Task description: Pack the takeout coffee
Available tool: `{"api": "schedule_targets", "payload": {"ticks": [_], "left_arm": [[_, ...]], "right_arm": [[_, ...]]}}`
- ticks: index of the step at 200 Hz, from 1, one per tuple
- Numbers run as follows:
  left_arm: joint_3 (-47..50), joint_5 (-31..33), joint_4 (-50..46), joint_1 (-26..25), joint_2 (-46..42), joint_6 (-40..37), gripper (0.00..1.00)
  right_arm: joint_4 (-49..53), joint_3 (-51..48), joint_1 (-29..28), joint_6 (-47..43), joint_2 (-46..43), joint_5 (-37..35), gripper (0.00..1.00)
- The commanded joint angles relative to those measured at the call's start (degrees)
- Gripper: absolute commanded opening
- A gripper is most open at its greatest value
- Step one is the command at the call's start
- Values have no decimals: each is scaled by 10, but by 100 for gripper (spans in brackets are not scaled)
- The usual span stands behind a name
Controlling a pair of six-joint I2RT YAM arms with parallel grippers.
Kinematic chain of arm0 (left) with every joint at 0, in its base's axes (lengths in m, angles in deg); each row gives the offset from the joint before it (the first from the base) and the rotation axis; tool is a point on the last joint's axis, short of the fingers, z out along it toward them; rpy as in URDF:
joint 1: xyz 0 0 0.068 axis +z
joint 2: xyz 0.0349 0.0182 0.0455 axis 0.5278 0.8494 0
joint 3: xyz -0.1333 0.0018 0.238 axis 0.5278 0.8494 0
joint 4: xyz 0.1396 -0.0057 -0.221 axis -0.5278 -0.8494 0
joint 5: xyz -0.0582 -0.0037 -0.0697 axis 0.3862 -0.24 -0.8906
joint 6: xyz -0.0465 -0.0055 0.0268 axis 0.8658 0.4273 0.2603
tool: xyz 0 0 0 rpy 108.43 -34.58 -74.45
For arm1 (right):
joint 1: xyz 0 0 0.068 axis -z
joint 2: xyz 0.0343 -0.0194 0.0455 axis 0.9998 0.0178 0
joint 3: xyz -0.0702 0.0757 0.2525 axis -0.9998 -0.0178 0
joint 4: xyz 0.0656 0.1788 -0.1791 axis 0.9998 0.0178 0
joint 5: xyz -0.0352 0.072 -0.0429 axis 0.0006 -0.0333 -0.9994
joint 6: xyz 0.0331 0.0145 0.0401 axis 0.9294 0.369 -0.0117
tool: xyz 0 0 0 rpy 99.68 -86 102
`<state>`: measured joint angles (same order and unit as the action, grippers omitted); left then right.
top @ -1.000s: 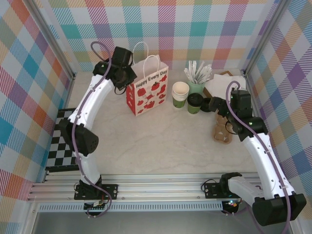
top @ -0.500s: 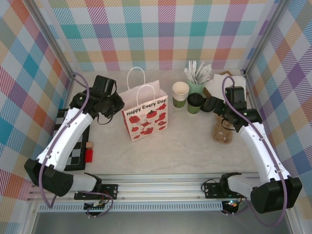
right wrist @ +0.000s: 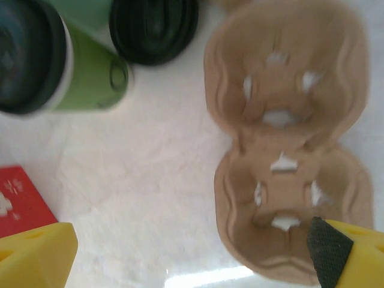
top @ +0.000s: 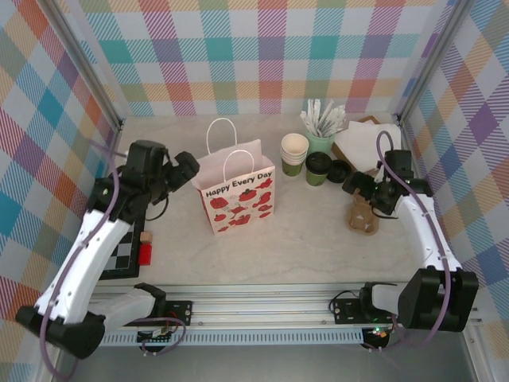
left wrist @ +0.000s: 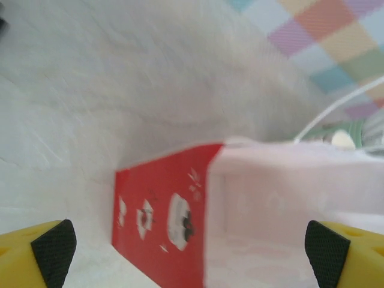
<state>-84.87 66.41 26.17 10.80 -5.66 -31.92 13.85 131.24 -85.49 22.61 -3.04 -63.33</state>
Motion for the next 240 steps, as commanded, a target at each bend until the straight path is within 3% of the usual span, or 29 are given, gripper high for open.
{"api": "schedule_targets", "payload": {"ticks": [1,28,48,96,136,190,208,240], "left_arm": [[59,159,26,4,-73,57,100],[122,219,53,5,-127,108,100],[144,226,57,5,-143,119,100],[148,234,34,5,-139,115,100],[150,230,42,5,-126,104,100],[148,231,44,5,-113,87,100],[146,233,43,6,-110,83,100],[144,246,32,6,-110,75,100]], "right_arm": [[17,-37,-5,-30,-18,27,100],[6,-55,-11,-20,17,35,100],[-4,-68,-25,-13,48,6,100],[-21,-85,-88,30,79,28,100],[-64,-83,-155,151,80,107,100],[-147,-54,-243,280,111,147,100],[-92,-18,-247,244,121,136,100],[94,27,-237,147,102,-11,100]]}}
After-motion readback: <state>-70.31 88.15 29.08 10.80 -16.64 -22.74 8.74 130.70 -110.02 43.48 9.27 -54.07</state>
